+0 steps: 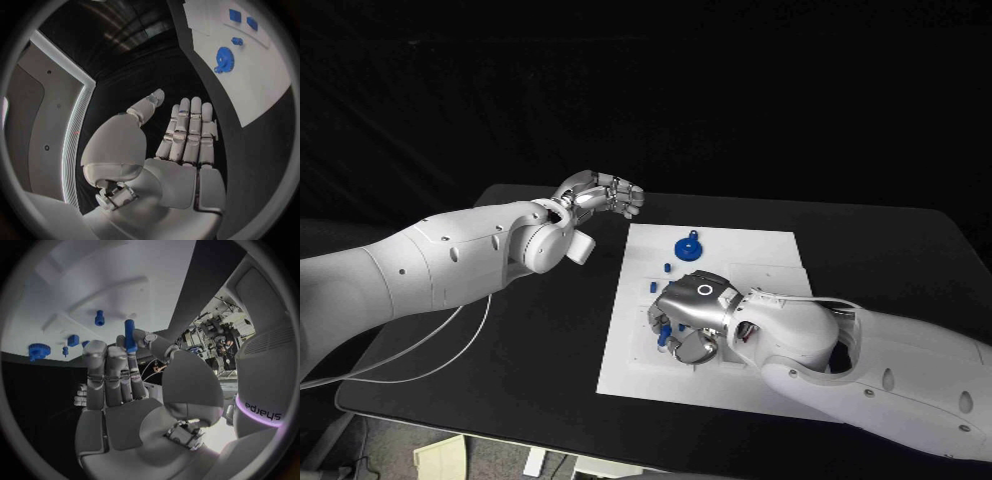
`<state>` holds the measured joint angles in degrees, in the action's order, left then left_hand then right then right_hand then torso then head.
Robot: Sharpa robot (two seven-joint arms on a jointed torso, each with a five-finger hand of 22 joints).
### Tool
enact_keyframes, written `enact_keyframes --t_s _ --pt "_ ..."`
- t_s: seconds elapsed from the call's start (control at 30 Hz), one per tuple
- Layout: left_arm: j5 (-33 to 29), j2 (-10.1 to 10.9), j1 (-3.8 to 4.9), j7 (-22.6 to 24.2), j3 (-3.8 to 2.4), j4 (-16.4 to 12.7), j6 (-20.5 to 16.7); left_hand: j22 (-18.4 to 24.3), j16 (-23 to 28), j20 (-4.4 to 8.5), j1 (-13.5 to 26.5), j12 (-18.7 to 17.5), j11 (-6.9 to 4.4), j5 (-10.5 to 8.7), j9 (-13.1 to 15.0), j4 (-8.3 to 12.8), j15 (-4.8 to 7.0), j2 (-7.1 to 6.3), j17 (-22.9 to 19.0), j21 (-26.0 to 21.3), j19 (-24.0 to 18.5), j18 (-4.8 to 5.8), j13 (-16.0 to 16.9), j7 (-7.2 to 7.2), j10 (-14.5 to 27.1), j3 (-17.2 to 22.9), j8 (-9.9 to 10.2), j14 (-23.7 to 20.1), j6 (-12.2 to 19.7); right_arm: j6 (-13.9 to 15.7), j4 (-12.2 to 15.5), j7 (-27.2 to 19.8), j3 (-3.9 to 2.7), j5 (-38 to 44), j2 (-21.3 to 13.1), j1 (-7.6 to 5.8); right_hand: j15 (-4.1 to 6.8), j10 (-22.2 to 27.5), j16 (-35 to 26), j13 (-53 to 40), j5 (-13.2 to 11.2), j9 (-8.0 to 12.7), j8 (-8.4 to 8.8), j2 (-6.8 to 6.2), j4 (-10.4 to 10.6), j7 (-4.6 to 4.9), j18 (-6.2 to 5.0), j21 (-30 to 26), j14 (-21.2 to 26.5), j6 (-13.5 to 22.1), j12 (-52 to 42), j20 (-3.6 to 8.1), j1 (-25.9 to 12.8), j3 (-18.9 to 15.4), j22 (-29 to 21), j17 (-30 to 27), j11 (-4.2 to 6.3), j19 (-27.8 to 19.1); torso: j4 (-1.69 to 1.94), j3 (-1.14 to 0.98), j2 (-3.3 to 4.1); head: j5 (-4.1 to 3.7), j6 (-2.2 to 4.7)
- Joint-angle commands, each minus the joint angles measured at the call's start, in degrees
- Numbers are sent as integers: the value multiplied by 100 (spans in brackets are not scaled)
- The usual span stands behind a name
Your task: Assemble the parts on the task board
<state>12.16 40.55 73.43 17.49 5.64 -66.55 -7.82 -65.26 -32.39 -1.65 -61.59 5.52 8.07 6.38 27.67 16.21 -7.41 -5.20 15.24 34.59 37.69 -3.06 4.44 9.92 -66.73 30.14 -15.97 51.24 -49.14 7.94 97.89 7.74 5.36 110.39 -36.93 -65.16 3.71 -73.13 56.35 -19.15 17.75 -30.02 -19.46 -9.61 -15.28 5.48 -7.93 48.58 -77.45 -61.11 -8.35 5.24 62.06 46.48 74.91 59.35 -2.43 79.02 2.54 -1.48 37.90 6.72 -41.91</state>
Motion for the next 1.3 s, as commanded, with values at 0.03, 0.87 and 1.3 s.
enact_keyframes --t_s 0.03,0.87,1.3 --pt "-31 -8 4 33 -4 -12 82 -7 39 -4 57 -28 -11 -31 -7 -23 -4 -8 9 -22 40 -95 -5 2 39 -21 -36 5 55 -180 -19 42 0 111 16 -4 102 -362 28 10 25 -7 -17 -40 -5 8 -707 24 74 -38 -33 21 27 34 121 9 81 -4 4 2 1 5 -7" --pt "-31 -4 4 31 -4 -13 91 -14 50 -4 61 -29 -11 -32 -9 -23 -4 -5 25 -29 41 -95 -4 2 40 -20 -39 5 56 -369 -104 3 55 8 107 -3 105 -370 35 1 34 -9 -15 -31 0 7 -707 34 79 -41 -32 21 15 35 121 11 83 -9 3 -1 2 28 -49" --pt "-31 -1 4 30 -4 -11 91 -16 54 -4 64 -30 -11 -32 -10 -23 -4 -4 31 -32 42 -95 -4 2 40 -21 -40 5 57 -384 -195 6 110 27 160 -2 105 -369 36 -1 39 -10 -13 -26 -3 7 -707 36 81 -40 -31 21 15 36 120 11 83 -12 0 -1 1 32 -60"
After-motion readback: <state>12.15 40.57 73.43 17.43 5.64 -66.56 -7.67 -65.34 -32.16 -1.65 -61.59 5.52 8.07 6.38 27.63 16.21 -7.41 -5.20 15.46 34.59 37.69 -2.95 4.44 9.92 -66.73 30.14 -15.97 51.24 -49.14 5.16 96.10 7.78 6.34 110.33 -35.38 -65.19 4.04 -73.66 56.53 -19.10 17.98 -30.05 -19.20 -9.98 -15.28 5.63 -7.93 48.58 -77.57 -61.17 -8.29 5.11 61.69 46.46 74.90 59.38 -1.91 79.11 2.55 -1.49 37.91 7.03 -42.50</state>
